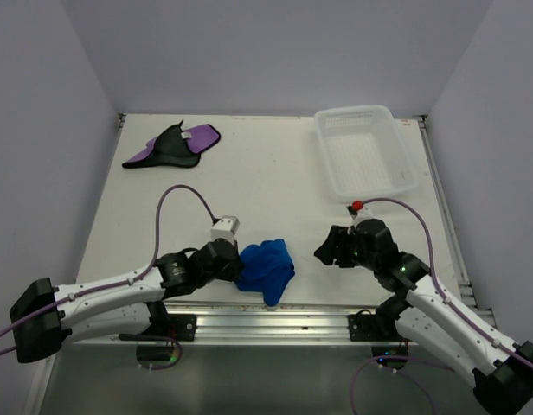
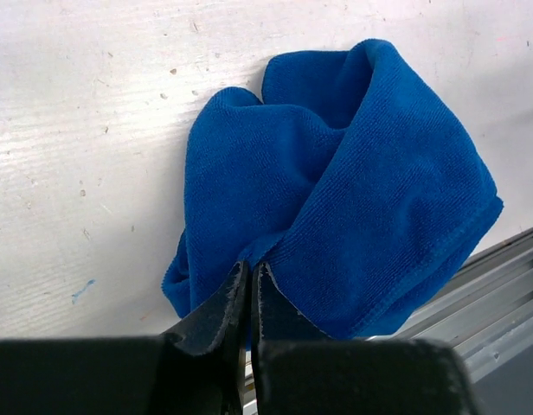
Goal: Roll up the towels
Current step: Flatten the towel
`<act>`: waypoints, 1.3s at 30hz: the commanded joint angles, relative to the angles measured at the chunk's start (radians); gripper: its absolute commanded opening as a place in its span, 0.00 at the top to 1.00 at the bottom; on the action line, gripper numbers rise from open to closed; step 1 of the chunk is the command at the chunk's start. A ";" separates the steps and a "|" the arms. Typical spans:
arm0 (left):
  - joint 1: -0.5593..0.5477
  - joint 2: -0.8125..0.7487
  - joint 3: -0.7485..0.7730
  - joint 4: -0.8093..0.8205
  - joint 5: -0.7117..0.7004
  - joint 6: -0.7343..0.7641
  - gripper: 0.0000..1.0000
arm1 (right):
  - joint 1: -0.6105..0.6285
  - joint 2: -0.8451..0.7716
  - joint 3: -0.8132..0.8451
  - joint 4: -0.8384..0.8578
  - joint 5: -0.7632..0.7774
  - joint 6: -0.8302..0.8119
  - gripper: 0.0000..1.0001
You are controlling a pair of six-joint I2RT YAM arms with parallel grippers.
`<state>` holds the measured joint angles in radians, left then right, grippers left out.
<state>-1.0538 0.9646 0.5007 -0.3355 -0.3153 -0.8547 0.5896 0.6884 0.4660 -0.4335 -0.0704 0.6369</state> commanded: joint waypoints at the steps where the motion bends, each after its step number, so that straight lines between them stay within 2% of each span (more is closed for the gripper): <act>1: 0.005 -0.030 0.022 0.024 -0.011 -0.006 0.97 | 0.013 0.019 -0.010 0.081 -0.026 0.026 0.41; 2: 0.005 -0.036 0.027 0.020 -0.014 -0.004 1.00 | 0.021 0.028 -0.013 0.096 -0.043 0.032 0.41; 8: 0.005 -0.102 0.071 -0.013 -0.042 0.003 1.00 | 0.070 0.053 -0.043 0.196 -0.055 0.058 0.46; 13: 0.005 -0.121 0.173 -0.071 -0.097 0.031 1.00 | 0.108 0.042 -0.055 0.279 -0.103 0.000 0.45; 18: 0.005 -0.086 0.234 -0.091 -0.097 0.046 1.00 | 0.199 0.154 -0.067 0.366 -0.092 -0.060 0.42; 26: 0.005 -0.063 0.223 -0.089 -0.085 0.034 1.00 | 0.334 0.348 -0.061 0.516 0.018 -0.115 0.41; 31: 0.005 -0.064 0.228 -0.105 -0.090 0.032 1.00 | 0.352 0.453 -0.038 0.544 0.174 -0.098 0.48; 39: 0.005 -0.067 0.228 -0.114 -0.096 0.037 1.00 | 0.354 0.536 -0.039 0.718 0.106 -0.097 0.49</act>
<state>-1.0538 0.9043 0.7029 -0.4446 -0.3897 -0.8268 0.9379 1.2190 0.3981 0.1318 0.0353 0.5491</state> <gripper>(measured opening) 0.012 0.515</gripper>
